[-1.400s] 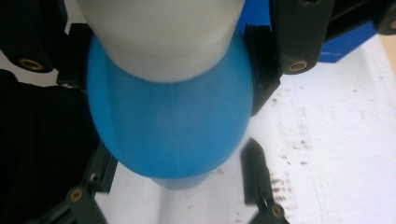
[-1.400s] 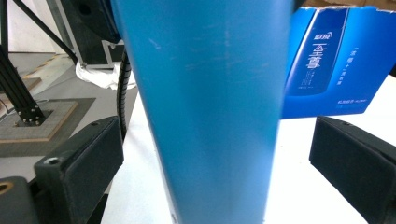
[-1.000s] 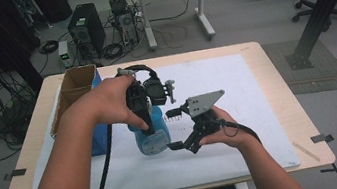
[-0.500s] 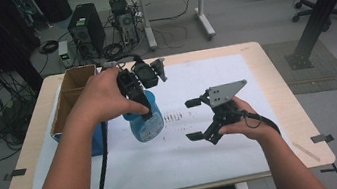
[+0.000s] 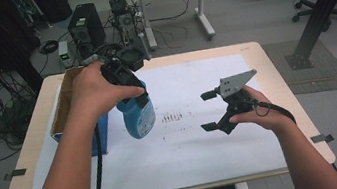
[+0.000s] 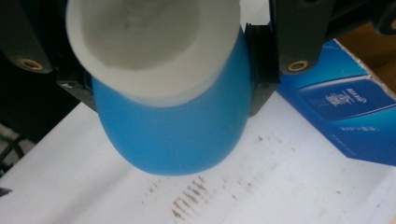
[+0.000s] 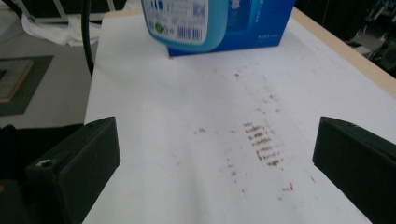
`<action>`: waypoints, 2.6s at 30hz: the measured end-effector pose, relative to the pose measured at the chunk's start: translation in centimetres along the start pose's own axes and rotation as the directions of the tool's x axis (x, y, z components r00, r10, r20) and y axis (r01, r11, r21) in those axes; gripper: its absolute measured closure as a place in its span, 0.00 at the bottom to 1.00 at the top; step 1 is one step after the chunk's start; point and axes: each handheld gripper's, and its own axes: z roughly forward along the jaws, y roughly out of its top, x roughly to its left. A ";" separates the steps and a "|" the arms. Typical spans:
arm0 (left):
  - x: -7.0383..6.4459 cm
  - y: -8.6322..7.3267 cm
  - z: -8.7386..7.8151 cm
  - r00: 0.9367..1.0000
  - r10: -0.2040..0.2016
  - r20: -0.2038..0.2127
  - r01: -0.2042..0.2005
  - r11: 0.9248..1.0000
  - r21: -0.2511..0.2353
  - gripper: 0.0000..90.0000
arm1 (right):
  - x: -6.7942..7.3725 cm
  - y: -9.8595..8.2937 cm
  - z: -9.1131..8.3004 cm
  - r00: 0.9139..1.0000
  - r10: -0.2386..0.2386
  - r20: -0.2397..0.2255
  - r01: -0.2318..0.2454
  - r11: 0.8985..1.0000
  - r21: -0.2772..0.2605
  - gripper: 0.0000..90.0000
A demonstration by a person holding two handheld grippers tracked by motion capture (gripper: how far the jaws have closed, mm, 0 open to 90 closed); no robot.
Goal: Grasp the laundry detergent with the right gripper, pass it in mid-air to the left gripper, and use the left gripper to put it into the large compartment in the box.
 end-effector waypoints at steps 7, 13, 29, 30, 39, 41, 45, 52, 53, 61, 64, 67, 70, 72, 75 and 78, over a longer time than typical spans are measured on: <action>1.6 -0.5 -2.7 0.997 -0.076 0.031 0.079 0.993 -0.085 0.41 | -1.1 0.2 -1.1 1.000 -0.017 -0.007 0.018 0.994 0.111 0.02; 2.9 -1.0 -5.2 0.992 -0.129 0.006 0.129 0.987 -0.095 0.41 | -1.5 0.7 -1.8 0.999 -0.035 -0.031 0.040 0.982 0.182 0.02; 7.4 -3.2 -10.7 0.951 -0.305 -0.044 0.298 0.946 -0.127 0.41 | -2.2 1.2 -2.4 0.997 -0.048 -0.063 0.065 0.954 0.294 0.02; 7.7 -3.4 -10.9 0.944 -0.326 -0.044 0.318 0.938 -0.135 0.41 | -2.2 1.1 -2.3 0.997 -0.049 -0.063 0.065 0.953 0.297 0.02; 9.9 -4.8 -11.7 0.901 -0.426 -0.087 0.413 0.901 -0.133 0.41 | -2.3 0.8 -1.8 0.996 -0.043 -0.074 0.064 0.948 0.311 0.03; 10.4 -5.2 -11.9 0.892 -0.444 -0.086 0.431 0.892 -0.135 0.41 | -2.4 0.7 -1.8 0.997 -0.041 -0.071 0.061 0.947 0.314 0.03; 11.4 -5.8 -11.8 0.878 -0.466 -0.104 0.454 0.882 -0.126 0.41 | -2.6 0.6 -1.8 0.997 -0.036 -0.071 0.057 0.945 0.323 0.03; 13.2 -6.9 -11.0 0.847 -0.521 -0.102 0.509 0.852 -0.122 0.41 | -2.7 0.4 -2.0 0.998 -0.030 -0.062 0.049 0.940 0.338 0.03; 13.4 -7.0 -10.8 0.843 -0.527 -0.107 0.514 0.849 -0.126 0.41 | -2.7 0.4 -2.0 0.998 -0.030 -0.061 0.049 0.940 0.337 0.03; 14.4 -7.4 -8.3 0.824 -0.551 -0.131 0.540 0.835 -0.108 0.41 | -2.6 -0.2 -2.0 0.998 -0.020 -0.058 0.039 0.942 0.333 0.03; 14.4 -7.4 -7.5 0.824 -0.547 -0.146 0.536 0.837 -0.109 0.41 | -2.5 -0.4 -2.0 0.998 -0.018 -0.062 0.039 0.938 0.346 0.03; 14.5 -7.4 -6.7 0.824 -0.547 -0.149 0.537 0.837 -0.107 0.41 | -2.6 -0.5 -2.2 0.998 -0.011 -0.054 0.030 0.932 0.361 0.03; 14.8 -7.5 -5.9 0.825 -0.547 -0.139 0.538 0.837 -0.103 0.41 | -2.6 -0.4 -2.5 0.999 -0.012 -0.050 0.029 0.934 0.356 0.03; 14.9 -7.5 -5.4 0.826 -0.547 -0.138 0.538 0.837 -0.099 0.41 | -2.6 -0.4 -2.6 0.999 -0.012 -0.049 0.029 0.935 0.354 0.03; 15.1 -7.6 -4.5 0.825 -0.547 -0.145 0.538 0.837 -0.096 0.41 | -2.4 -0.3 -2.7 0.999 -0.015 -0.047 0.031 0.934 0.357 0.03; 15.3 -7.9 -3.4 0.822 -0.551 -0.145 0.543 0.835 -0.088 0.41 | -2.4 -0.4 -2.8 0.999 -0.020 -0.046 0.035 0.933 0.359 0.03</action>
